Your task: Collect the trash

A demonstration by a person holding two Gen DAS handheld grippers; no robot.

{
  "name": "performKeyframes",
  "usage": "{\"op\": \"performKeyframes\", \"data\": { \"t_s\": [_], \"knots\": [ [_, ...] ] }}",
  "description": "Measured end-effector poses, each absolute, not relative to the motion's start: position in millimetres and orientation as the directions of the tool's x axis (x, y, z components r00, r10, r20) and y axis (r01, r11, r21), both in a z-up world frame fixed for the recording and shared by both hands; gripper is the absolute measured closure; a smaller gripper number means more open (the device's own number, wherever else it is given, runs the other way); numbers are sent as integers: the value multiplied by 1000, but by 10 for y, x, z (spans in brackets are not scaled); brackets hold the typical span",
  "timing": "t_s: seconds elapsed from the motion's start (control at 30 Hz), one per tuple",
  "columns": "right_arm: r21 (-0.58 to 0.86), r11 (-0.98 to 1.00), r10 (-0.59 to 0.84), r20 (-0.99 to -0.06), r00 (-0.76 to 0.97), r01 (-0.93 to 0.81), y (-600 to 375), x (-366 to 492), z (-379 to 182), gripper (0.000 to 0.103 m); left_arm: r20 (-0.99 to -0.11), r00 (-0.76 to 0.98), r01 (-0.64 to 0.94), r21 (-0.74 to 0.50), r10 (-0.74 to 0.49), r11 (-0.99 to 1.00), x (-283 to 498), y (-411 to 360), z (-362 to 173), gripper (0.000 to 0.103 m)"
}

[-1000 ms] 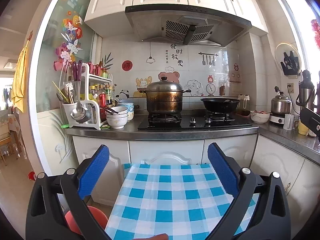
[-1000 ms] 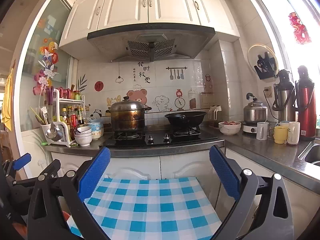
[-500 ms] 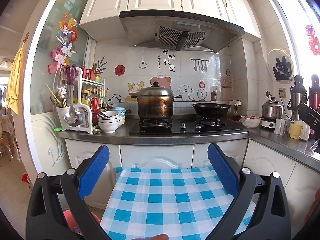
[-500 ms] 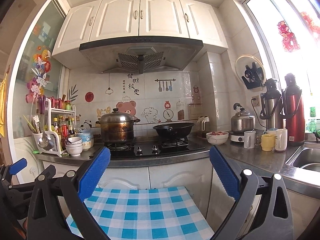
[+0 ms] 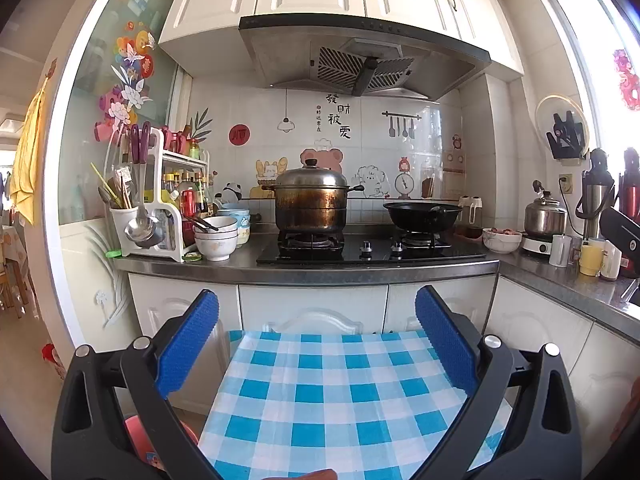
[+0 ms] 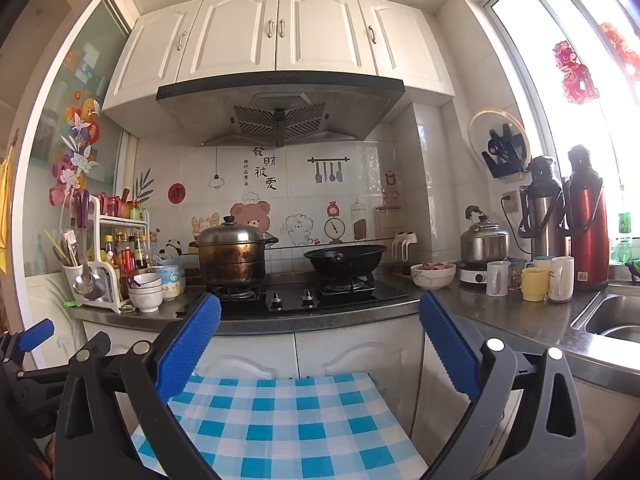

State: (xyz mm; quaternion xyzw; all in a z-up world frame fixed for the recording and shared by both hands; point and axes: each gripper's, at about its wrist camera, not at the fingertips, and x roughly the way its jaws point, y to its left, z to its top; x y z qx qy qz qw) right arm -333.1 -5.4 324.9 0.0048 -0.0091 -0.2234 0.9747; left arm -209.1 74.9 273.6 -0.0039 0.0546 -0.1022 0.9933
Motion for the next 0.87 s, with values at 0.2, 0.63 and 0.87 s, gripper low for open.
{"op": "performKeyframes", "data": {
  "t_s": [0.2, 0.63, 0.87],
  "knots": [
    [8, 906, -423, -24, 906, 424, -112, -3182, 3118, 5, -138, 970, 197, -23, -199, 980, -1976, 723, 2649, 4],
    [45, 913, -375, -304, 876, 406, -617, -2383, 2223, 5, -442, 879, 178, -48, -181, 983, -1160, 487, 1635, 4],
    [-9, 890, -373, -587, 719, 455, -1014, -1667, 1074, 5, -654, 745, 129, -47, -128, 991, -550, 176, 671, 4]
  ]
}}
